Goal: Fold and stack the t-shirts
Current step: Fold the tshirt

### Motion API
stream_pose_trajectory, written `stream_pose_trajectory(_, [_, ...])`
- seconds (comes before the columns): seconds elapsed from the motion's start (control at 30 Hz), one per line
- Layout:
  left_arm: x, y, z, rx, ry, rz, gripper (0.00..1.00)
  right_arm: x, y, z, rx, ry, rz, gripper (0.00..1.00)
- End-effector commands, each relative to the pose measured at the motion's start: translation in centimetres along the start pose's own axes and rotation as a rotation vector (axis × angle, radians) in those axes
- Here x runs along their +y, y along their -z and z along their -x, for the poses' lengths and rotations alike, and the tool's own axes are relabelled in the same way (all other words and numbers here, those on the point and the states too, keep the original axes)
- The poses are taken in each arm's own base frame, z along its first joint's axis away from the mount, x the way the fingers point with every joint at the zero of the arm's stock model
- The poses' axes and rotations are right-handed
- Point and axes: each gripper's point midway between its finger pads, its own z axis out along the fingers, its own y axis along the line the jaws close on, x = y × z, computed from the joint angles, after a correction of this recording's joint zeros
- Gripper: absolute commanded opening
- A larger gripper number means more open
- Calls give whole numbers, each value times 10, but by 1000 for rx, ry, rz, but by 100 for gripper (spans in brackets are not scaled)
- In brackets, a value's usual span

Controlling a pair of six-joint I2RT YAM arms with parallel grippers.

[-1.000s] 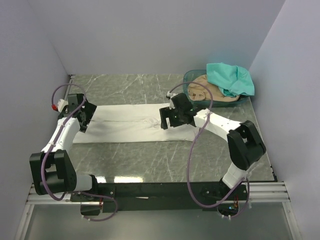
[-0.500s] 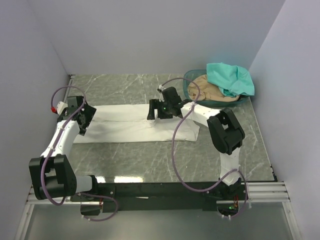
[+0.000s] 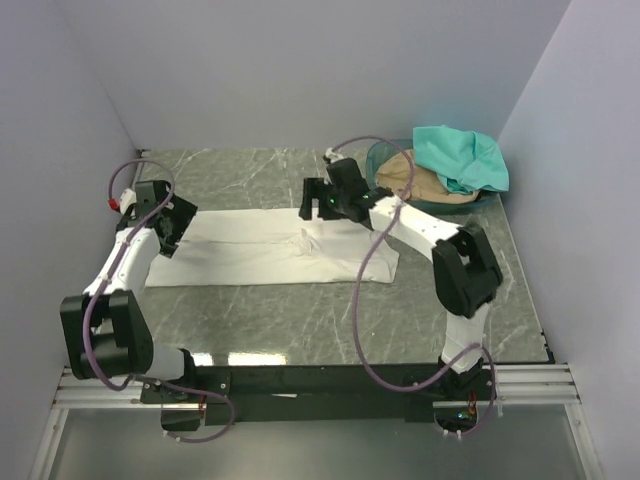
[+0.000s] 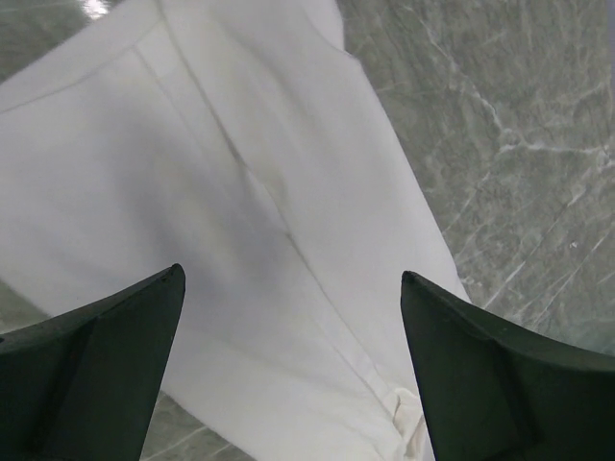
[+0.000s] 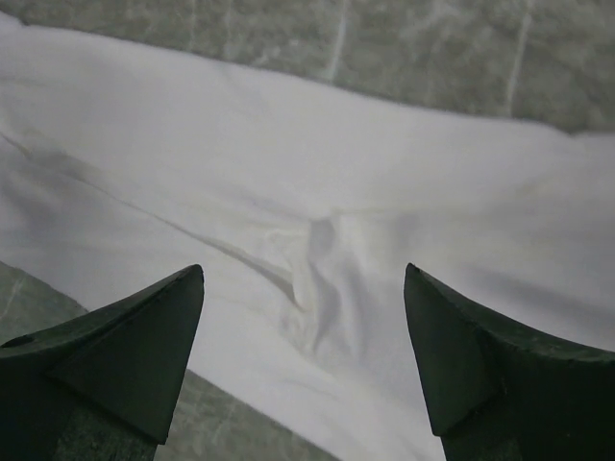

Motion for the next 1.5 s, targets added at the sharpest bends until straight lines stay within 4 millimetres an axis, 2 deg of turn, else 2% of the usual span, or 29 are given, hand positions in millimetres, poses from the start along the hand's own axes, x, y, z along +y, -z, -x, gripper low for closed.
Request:
stream_pose_trajectory(0.0, [-48, -8, -1, 46, -62, -157, 99, -19, 44, -8, -19, -47, -107, 91])
stream_pose_trajectory(0.03, [-56, -19, -8, 81, -95, -162, 99, -32, 45, -36, 40, -81, -141, 91])
stream_pose_trajectory(0.07, [-59, -25, -10, 93, -102, -157, 99, -38, 47, -48, 63, -99, -157, 91])
stream_pose_trajectory(0.1, [-58, -33, -15, 115, -109, -135, 100, -49, 50, -71, 108, -115, -184, 91])
stream_pose_trajectory(0.2, [-59, -59, -31, 179, -146, -121, 99, -64, 50, -101, 159, -156, -212, 91])
stream_pose_trajectory(0.23, [-53, -70, -41, 212, -152, -102, 99, -67, 48, -102, 160, -165, -216, 91])
stream_pose_trajectory(0.33, [-32, -84, -58, 257, -160, -46, 100, -71, 36, -103, 186, -182, -209, 91])
stream_pose_trajectory(0.47, [0, -87, -75, 282, -157, 27, 99, -67, 12, -96, 208, -172, -172, 91])
stream_pose_trajectory(0.5, [6, -86, -79, 287, -148, 36, 99, -64, -2, -89, 215, -169, -166, 91])
stream_pose_trajectory(0.53, [19, -83, -87, 299, -151, 50, 99, -65, -8, -89, 233, -168, -167, 91])
stream_pose_trajectory(0.57, [21, -80, -92, 303, -150, 42, 99, -63, -15, -86, 243, -168, -148, 91])
stream_pose_trajectory(0.6, [33, -78, -102, 320, -151, 67, 99, -60, -31, -79, 245, -169, -136, 91])
stream_pose_trajectory(0.67, [36, -66, -106, 303, -155, 76, 100, -63, -44, -70, 252, -174, -132, 91])
stream_pose_trajectory(0.7, [39, -62, -110, 300, -160, 79, 99, -61, -61, -58, 246, -180, -109, 91])
stream_pose_trajectory(0.77, [43, -51, -119, 305, -156, 69, 99, -63, -73, -51, 275, -196, -99, 91])
stream_pose_trajectory(0.8, [40, -44, -129, 316, -172, 54, 99, -62, -87, -35, 255, -191, -81, 92])
stream_pose_trajectory(0.87, [43, -28, -153, 353, -187, 29, 99, -58, -94, -32, 289, -182, -60, 92])
stream_pose_trajectory(0.9, [53, -23, -164, 375, -194, 47, 100, -52, -104, -20, 268, -172, -31, 92])
stream_pose_trajectory(0.97, [51, -9, -182, 412, -193, 23, 99, -43, -111, -10, 264, -158, 24, 92])
stream_pose_trajectory(1.0, [57, -5, -190, 423, -194, 24, 99, -42, -120, 1, 234, -151, 44, 92])
stream_pose_trajectory(1.03, [51, 2, -198, 443, -176, -7, 99, -38, -126, 10, 204, -139, 82, 92])
stream_pose_trajectory(1.1, [55, 19, -226, 506, -193, -27, 99, -43, -134, 19, 165, -171, 78, 93])
stream_pose_trajectory(1.13, [49, 24, -238, 534, -175, -54, 99, -49, -136, 32, 123, -228, 84, 94])
stream_pose_trajectory(1.2, [52, 42, -269, 622, -212, -70, 100, -48, -135, 38, 116, -276, 146, 94])
stream_pose_trajectory(1.23, [45, 49, -279, 647, -203, -100, 99, -47, -136, 44, 100, -292, 161, 94])
stream_pose_trajectory(1.27, [44, 65, -299, 705, -245, -131, 99, -45, -136, 46, 99, -282, 170, 94])
stream_pose_trajectory(1.37, [39, 89, -331, 756, -321, -169, 99, -37, -139, 55, 79, -239, 187, 96])
stream_pose_trajectory(1.43, [36, 90, -339, 726, -334, -145, 99, -36, -143, 60, 50, -233, 195, 97])
stream_pose_trajectory(1.47, [36, 99, -351, 749, -359, -160, 99, -39, -144, 62, 37, -232, 194, 97])
